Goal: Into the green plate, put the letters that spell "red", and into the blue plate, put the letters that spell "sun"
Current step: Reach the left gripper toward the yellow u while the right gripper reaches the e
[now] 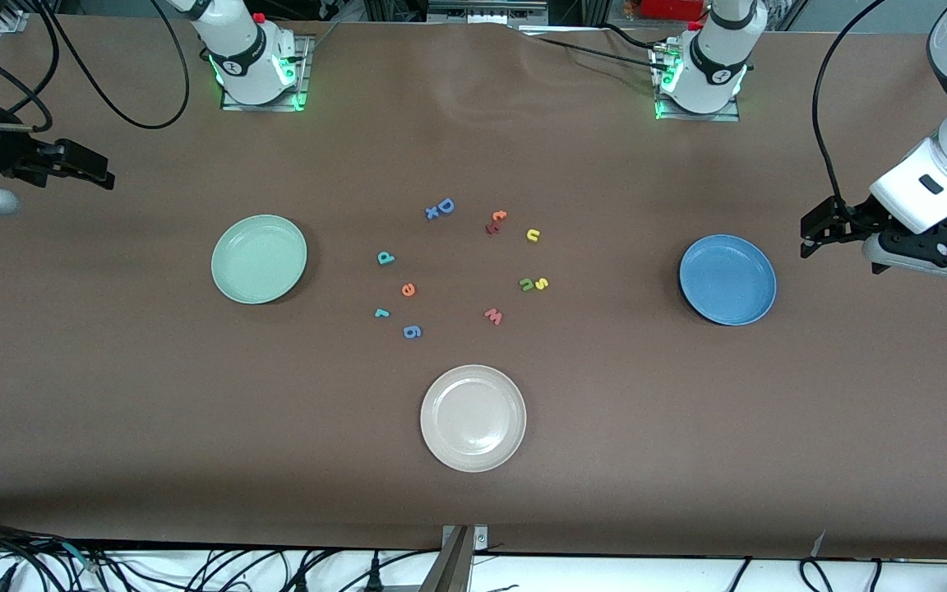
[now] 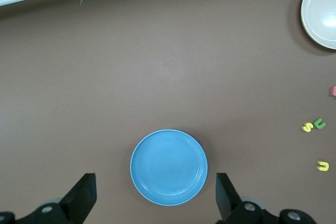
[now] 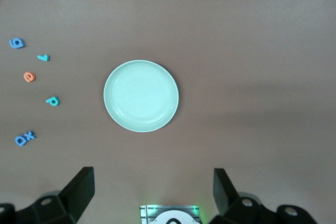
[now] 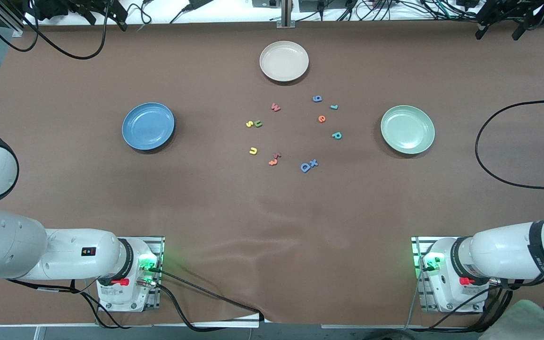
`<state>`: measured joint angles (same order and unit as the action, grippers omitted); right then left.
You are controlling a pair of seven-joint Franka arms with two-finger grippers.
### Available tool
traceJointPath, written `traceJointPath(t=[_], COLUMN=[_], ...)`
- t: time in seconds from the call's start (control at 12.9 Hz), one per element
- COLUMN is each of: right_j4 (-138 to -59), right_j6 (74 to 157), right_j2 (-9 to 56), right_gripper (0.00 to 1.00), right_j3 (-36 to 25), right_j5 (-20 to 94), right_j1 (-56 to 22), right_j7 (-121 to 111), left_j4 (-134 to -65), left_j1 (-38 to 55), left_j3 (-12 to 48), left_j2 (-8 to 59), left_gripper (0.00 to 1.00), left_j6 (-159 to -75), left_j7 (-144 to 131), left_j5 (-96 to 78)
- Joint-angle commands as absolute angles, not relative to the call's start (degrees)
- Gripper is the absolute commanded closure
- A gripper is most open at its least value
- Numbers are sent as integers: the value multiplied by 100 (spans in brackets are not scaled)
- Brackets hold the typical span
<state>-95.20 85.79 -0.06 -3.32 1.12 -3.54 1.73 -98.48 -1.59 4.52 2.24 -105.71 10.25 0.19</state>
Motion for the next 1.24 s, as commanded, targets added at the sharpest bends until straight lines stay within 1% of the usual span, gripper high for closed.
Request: traceJointPath(t=[0.0,0.23,0.39,0.46,0.62,0.77,0.85,1.0,1.16], right_j4=[-9536,-9475,-8968,-8573,-8088,-8086,-8112,-8165,-8209], right_j6=[8438,8516,8595,8691,8727,8876,9112,9464,9780], right_j2=[148,561,1122,1421,1844,2012,2091,2302,2565], right_gripper=[0,0,0,0,0,0,0,0,0], right_j3=[-290,-273,-272,-272,-272,-272,-272,-272,-281], right_j5=[26,70,88,79,88,88,175,482,449], right_j1=[-588,-869,-1159,-1334,-1545,-1906,-2038,-2284,-2661], right_j7=[237,246,246,168,211,325,491,764,1017], left_j4=[-9677,-9800,-9852,-9905,-9923,-9923,-9923,-9923,-9984], left_j1=[-158,-158,-158,-150,-106,262,377,675,747], left_j3=[457,475,562,658,957,967,975,984,1098], left_j2=[308,343,351,378,492,588,667,965,1273], left_gripper=[0,0,0,0,0,0,0,0,0], left_j6=[-10441,-10441,-10441,-10450,-10441,-10476,-10494,-10581,-10844], left_j7=[1002,1046,1064,1037,993,775,304,-349,-439], left_j5=[-79,-79,-79,-79,-79,-62,-70,-79,-79])
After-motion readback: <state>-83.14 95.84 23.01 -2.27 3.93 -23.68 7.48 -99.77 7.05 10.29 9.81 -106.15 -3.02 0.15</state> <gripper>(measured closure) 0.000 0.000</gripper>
